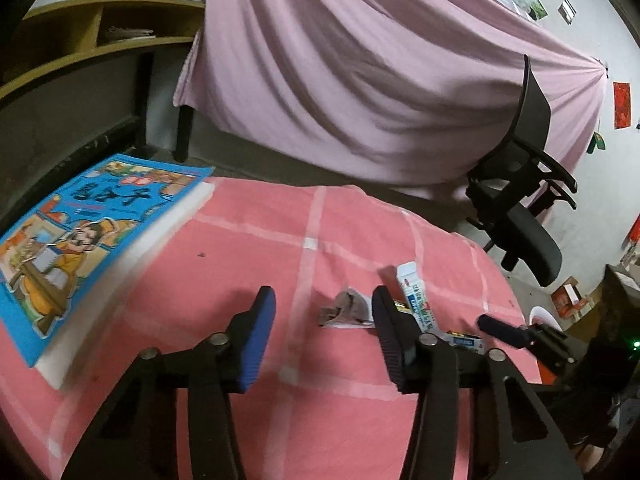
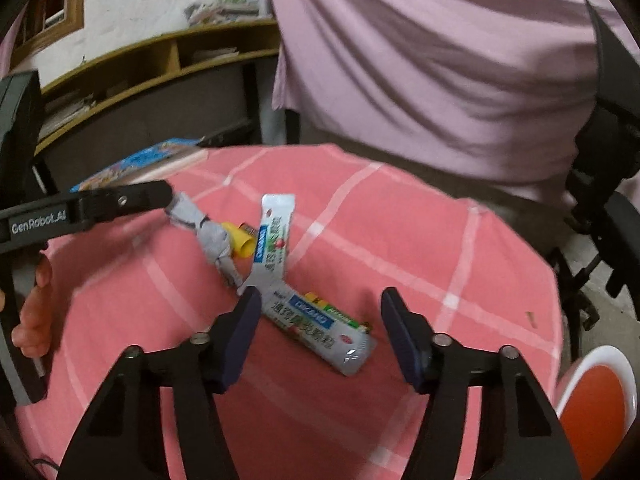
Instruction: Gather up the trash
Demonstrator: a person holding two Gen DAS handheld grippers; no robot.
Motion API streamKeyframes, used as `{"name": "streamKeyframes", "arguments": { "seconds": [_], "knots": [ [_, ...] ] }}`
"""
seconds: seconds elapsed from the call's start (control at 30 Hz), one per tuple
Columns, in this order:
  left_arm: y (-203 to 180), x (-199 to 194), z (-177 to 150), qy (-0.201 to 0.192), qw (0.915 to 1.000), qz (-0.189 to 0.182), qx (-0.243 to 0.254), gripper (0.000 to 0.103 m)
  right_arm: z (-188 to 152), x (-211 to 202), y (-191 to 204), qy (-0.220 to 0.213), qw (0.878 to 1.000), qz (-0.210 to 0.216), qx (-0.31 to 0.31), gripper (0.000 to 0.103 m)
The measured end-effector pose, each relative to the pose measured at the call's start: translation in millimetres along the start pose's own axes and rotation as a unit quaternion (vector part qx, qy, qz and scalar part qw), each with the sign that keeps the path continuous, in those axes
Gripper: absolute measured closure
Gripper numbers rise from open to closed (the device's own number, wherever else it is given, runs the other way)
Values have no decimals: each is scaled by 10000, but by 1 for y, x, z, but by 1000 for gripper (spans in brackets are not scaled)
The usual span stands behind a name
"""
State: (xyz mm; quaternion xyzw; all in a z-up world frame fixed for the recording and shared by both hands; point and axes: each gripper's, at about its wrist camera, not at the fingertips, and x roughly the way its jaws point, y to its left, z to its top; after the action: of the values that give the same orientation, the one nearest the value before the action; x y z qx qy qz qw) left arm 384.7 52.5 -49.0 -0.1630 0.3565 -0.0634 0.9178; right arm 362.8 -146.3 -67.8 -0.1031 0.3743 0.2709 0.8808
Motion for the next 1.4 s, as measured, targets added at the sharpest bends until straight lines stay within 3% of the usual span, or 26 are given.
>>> {"name": "streamKeyframes", "arguments": {
  "seconds": [0.03, 0.13, 0.5, 0.63, 0.77, 0.93, 1.0, 1.07, 1.13, 1.27, 1.4],
  "knots": [
    [-1, 3, 2, 45, 10000, -33, 11, 65, 0, 2, -1, 57, 10000, 78, -15, 55],
    [-7, 10, 4, 230, 9996, -148, 67, 97, -1, 4, 0, 162, 9995, 263, -46, 63],
    [-31, 5, -12, 497, 9970, -161, 563, 103, -17, -11, 0, 318, 9990, 282, -104, 79],
    [-40, -3, -27, 666, 9949, -178, 731, 103, -20, -16, -6, 308, 9994, 154, 16, 90],
    [-50, -7, -40, 865, 9914, -313, 926, 103, -22, -20, -17, 258, 9993, 38, 277, 90],
    [-54, -12, -41, 742, 9916, -362, 996, 103, -25, -25, -28, 205, 9985, 8, 503, 90],
    [-53, -12, -40, 701, 9921, -302, 992, 96, -26, -24, -31, 199, 9981, 21, 589, 90],
    [-51, -12, -39, 645, 9927, -226, 994, 60, -26, -23, -36, 216, 9973, 55, 700, 90],
    [-49, -13, -36, 533, 9940, -222, 931, 48, -26, -23, -39, 225, 9965, 100, 796, 90],
    [-50, -2, -26, 528, 9926, -324, 1046, 48, -27, -21, -41, 267, 9958, 163, 863, 89],
    [-62, 16, -22, 787, 9869, -468, 1326, 48, -26, -20, -41, 283, 9958, 178, 848, 89]
  ]
}}
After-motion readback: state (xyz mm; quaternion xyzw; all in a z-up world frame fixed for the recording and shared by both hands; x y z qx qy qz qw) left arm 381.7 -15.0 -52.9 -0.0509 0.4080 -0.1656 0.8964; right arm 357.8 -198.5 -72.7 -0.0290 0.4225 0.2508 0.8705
